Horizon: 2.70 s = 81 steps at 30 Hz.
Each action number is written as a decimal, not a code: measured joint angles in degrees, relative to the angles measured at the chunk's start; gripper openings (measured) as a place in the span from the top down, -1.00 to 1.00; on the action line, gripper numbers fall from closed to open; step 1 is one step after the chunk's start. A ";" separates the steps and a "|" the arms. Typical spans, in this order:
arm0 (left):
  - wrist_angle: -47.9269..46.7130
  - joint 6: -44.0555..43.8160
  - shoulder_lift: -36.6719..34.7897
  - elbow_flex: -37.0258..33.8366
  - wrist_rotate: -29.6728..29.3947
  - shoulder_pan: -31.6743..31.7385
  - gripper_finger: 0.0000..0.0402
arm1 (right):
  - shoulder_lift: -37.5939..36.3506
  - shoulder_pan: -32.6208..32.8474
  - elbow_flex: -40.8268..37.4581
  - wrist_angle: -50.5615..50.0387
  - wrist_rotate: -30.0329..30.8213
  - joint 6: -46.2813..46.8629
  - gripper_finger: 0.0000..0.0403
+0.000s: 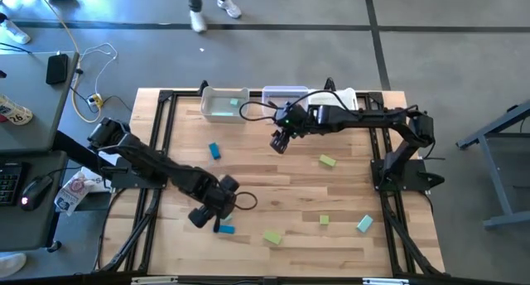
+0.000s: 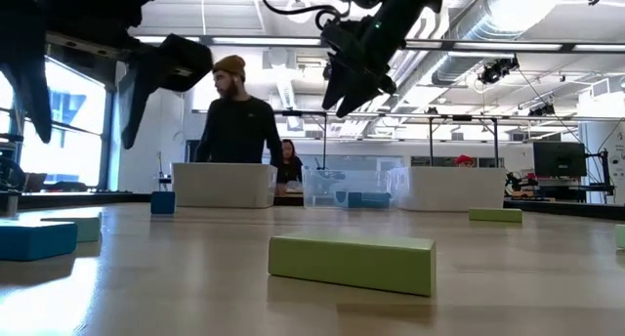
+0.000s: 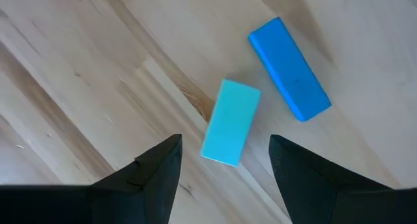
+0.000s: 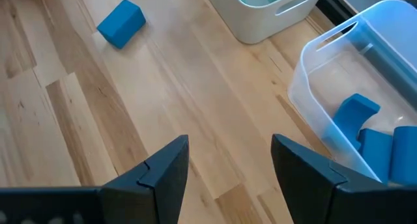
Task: Sort & place blocks by color
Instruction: Put the light blue block into the gray bin
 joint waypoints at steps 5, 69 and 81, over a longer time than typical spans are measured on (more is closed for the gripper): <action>-0.10 -0.67 0.00 -0.54 -0.06 -0.42 -0.07 | 0.02 0.01 0.00 0.00 -0.09 -0.01 -0.01; 5.73 0.72 11.20 -0.91 3.12 6.06 0.53 | -1.89 4.52 0.00 -2.83 -5.24 -6.15 -0.01; 8.39 3.32 6.19 -0.73 2.26 12.73 0.53 | -7.04 8.31 0.04 -6.40 -6.02 -12.77 -0.01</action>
